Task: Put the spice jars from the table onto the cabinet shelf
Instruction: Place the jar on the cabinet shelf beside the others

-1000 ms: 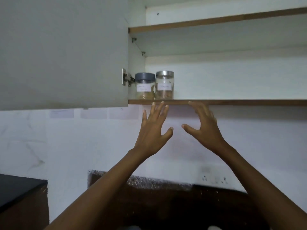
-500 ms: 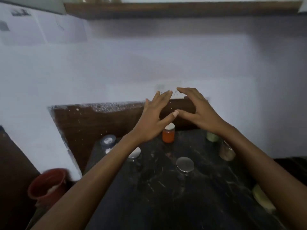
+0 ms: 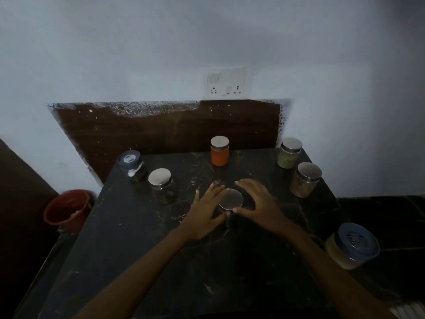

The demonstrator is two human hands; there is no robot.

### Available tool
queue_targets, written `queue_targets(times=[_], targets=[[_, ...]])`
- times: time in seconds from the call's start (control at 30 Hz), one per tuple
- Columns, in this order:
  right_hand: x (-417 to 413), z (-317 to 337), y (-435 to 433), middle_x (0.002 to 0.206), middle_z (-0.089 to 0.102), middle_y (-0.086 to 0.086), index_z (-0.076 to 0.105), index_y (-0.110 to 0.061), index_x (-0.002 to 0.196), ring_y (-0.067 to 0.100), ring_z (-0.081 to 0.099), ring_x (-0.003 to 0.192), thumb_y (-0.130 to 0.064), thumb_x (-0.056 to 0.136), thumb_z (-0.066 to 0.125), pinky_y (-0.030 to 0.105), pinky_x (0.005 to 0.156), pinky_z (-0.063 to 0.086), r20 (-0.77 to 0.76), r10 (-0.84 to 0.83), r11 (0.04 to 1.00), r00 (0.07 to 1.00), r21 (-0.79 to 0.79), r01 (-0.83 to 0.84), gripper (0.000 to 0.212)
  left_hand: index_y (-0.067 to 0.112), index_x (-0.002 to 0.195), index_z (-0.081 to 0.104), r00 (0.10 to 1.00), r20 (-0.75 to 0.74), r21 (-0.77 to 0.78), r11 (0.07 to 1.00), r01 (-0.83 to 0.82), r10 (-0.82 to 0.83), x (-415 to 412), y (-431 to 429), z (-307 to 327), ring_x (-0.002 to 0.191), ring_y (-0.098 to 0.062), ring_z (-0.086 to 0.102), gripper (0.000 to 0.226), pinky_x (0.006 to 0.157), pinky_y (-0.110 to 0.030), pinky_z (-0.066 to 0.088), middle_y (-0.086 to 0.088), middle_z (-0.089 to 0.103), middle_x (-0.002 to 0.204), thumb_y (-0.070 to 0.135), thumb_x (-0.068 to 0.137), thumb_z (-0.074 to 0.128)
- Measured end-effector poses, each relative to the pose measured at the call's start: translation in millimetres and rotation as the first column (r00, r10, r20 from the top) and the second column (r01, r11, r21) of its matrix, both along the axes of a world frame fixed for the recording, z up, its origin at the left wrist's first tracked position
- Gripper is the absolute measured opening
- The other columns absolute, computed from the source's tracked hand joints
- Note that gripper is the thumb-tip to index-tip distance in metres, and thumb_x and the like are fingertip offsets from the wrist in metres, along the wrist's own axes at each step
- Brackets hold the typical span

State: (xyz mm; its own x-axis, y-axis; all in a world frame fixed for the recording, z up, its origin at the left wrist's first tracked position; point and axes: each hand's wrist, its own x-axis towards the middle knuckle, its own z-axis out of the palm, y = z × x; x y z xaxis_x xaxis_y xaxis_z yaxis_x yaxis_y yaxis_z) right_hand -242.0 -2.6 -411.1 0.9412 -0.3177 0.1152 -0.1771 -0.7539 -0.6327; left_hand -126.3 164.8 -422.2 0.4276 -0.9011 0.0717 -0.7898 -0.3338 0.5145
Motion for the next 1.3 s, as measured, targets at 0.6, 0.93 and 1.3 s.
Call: queue_targets(times=[0.6,0.93,1.3], targets=[[33.3,-93.9,-27.2,0.151,0.026,0.001,0.028,-0.020,0.144,0.014,0.024,0.139,-0.028,0.071,0.079,0.033,0.112,0.027,-0.047,0.014,0.950,0.999,0.311,0.002,0.089,0.031,0.149,0.011,0.983,0.130,0.277,0.947,-0.161,0.129,-12.4,-21.2,-59.5,0.145,-0.021,-0.012,0.072,0.114,-0.051,-0.001,0.007,-0.005,0.159,0.025,0.090,0.052],[43.7,-82.1,-26.0,0.147,0.037,0.000,0.033,-0.021,0.142,0.014,0.036,0.134,-0.017,0.072,0.078,0.036,0.108,0.037,-0.041,-0.013,0.866,0.999,0.499,0.031,0.083,0.036,0.147,-0.008,0.992,0.095,0.234,0.966,-0.108,0.088,3.7,-13.4,-57.6,0.140,-0.012,-0.022,0.090,0.117,-0.054,-0.001,0.019,-0.022,0.150,0.024,0.085,0.056],[43.0,3.1,-46.0,0.124,0.055,-0.003,0.048,-0.032,0.126,0.009,0.060,0.102,-0.052,0.066,0.066,0.026,0.071,0.057,-0.087,0.043,0.751,0.995,0.660,0.026,0.066,0.044,0.137,-0.032,0.998,-0.060,0.024,1.000,-0.011,0.012,23.2,7.2,-5.7,0.140,-0.008,-0.029,0.129,0.114,-0.051,-0.004,0.017,-0.035,0.149,0.060,0.060,0.071]])
